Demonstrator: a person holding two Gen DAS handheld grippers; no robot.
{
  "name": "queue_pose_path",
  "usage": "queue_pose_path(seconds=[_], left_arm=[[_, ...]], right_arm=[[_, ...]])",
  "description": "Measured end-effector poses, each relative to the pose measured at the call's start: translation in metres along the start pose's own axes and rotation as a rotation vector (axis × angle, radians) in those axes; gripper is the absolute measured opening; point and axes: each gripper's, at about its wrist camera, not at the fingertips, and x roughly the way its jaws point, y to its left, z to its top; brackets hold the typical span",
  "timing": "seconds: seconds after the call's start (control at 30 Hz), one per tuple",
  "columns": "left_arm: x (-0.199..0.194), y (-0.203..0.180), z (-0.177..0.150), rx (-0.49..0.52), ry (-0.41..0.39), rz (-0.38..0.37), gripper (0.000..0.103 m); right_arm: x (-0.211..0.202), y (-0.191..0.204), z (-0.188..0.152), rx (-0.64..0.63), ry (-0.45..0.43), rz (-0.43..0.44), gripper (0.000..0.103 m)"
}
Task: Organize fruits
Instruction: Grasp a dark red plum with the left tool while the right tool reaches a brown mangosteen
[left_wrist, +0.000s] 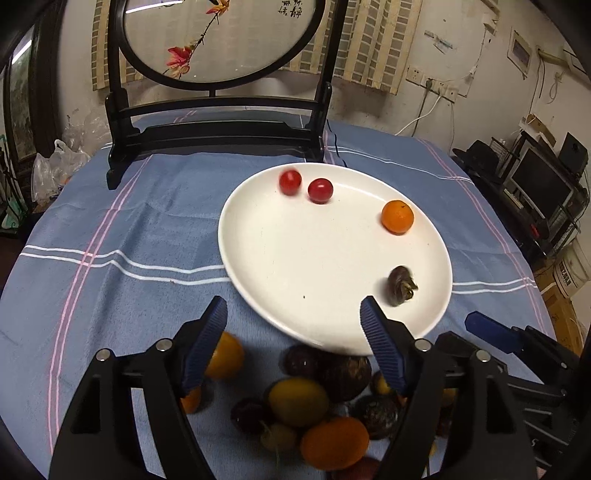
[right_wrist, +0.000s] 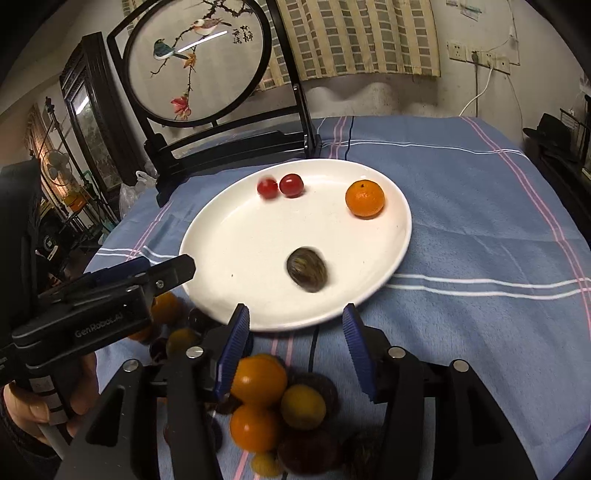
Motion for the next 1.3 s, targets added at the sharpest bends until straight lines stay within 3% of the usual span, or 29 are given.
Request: queue_pose_path(seconds=[0.07, 0.2, 0.27, 0.43, 0.63, 0.87, 1.17, 1.3], left_arm=[[-0.006, 0.000, -0.008, 0.010, -0.001, -0.002, 0.075], [-0.017, 0.001, -0.027, 0.023, 0.001, -0.009, 0.080], [-0.022, 0.002, -0.038, 0.026, 0.008, -0.010, 0.084], [-0.036, 0.003, -0.061, 0.040, -0.002, -0.019, 0.085], [-0.039, 0.005, -0.077, 0.026, 0.031, -0.052, 0.086], [-0.049, 0.000, -0.091, 0.011, 0.038, -0.085, 0.086], [-0.045, -0.038, -0.112, 0.152, 0.072, -0.130, 0.086], [-0.033, -0.039, -0.115, 0.146, 0.123, -0.114, 0.082]], right_arm=[[-0.005, 0.000, -0.007, -0.005, 0.003, -0.004, 0.055], [-0.016, -0.005, -0.024, 0.003, -0.003, -0.021, 0.068], [-0.022, -0.008, -0.034, 0.005, 0.000, -0.030, 0.068], [-0.038, -0.017, -0.053, 0.013, -0.030, -0.051, 0.068], [-0.041, -0.039, -0.071, 0.087, -0.004, -0.058, 0.069], [-0.041, -0.031, -0.081, 0.035, 0.006, -0.072, 0.069], [-0.045, -0.031, -0.080, 0.029, -0.003, -0.071, 0.069], [-0.049, -0.030, -0.081, 0.028, -0.015, -0.063, 0.069]])
